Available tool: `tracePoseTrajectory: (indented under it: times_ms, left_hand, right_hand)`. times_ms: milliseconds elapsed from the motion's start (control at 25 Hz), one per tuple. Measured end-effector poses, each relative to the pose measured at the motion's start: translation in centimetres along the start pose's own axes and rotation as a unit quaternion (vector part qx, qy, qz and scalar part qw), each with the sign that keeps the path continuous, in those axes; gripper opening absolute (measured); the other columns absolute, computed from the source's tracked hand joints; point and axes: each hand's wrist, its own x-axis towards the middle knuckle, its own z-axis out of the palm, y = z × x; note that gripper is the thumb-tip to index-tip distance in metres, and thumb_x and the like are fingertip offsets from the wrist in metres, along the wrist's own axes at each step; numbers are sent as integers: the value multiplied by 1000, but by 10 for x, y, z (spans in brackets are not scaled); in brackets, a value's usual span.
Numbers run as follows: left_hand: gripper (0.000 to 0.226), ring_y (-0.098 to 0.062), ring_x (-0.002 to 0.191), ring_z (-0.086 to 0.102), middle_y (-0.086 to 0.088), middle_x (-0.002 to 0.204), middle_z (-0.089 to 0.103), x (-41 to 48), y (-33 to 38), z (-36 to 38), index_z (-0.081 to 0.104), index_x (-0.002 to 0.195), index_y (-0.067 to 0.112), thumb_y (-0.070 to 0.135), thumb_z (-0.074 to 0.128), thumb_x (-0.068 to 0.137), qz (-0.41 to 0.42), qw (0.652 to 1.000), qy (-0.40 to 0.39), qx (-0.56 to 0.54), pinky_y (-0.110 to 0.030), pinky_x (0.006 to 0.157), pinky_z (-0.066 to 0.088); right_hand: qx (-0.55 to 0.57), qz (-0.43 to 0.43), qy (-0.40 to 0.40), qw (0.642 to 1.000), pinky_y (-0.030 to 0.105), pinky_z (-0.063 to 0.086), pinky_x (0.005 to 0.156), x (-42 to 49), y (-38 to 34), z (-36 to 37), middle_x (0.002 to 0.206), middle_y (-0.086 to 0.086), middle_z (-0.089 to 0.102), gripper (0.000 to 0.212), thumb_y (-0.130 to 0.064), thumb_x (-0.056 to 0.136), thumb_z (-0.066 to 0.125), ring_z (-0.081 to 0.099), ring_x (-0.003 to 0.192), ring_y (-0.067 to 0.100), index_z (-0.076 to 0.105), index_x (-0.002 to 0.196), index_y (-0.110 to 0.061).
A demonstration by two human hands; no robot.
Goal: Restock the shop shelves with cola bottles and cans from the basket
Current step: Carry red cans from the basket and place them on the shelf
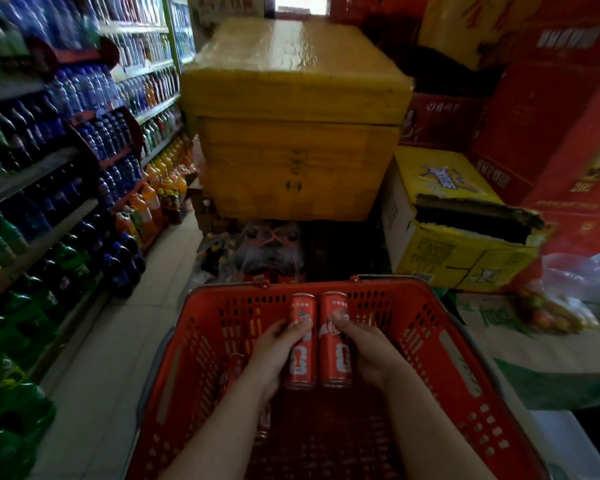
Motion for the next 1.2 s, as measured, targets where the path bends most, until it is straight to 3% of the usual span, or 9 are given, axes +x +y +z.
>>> tracePoseTrajectory:
  times_ms: [160,400,680,840,920,1040,1200]
  left_hand:
    - [41,-29,86,74,-11,97,76,-27,29,0,66,112,16,32,78,76,42,999,5,-17,-40,69,60]
    - [44,-30,85,74,-12,97,75,-66,70,-14,66,114,14,31,80,75,100,993,51,-38,-41,69,60]
    - [48,-23,80,75,-3,94,76,-143,110,-60,63,113,23,37,81,71,221,951,207,-62,-35,63,59]
    - [67,-21,85,74,-3,104,74,-219,105,-101,59,121,26,48,81,62,277,887,362,-77,-43,76,60]
    - [63,-24,86,74,-4,104,74,-263,94,-117,60,121,25,45,82,64,293,855,418,-93,-47,80,59]
    - [60,-25,87,74,-5,103,74,-346,62,-141,62,121,20,40,82,68,329,777,525,-111,-46,80,59]
    - [60,-23,83,73,-7,102,74,-456,7,-156,63,121,18,37,81,68,346,667,644,-143,-39,71,58]
  right_hand:
    - [4,-57,-7,998,53,56,87,-25,-21,31,105,21,73,45,-31,81,75,71,97,36,66,114,0]
    - [6,-107,-44,993,50,58,82,-48,-40,79,101,19,75,40,-29,81,75,73,92,35,67,110,-4]
    - [-59,-103,-202,972,49,58,83,-56,-58,171,102,12,76,43,-34,78,77,74,91,30,66,112,-10]
    - [-109,-70,-347,929,45,60,76,-85,-38,243,103,11,75,43,-37,74,76,74,90,29,64,110,-15]
    - [-124,-47,-413,901,45,60,75,-106,-19,277,105,13,74,47,-36,75,74,73,92,32,63,114,-12]
    - [-150,-3,-511,846,40,59,70,-155,24,323,101,13,75,34,-30,82,70,73,90,31,65,109,-11]
    - [-177,40,-580,794,39,60,65,-218,78,363,87,9,76,21,-28,83,70,73,78,25,65,99,-15]
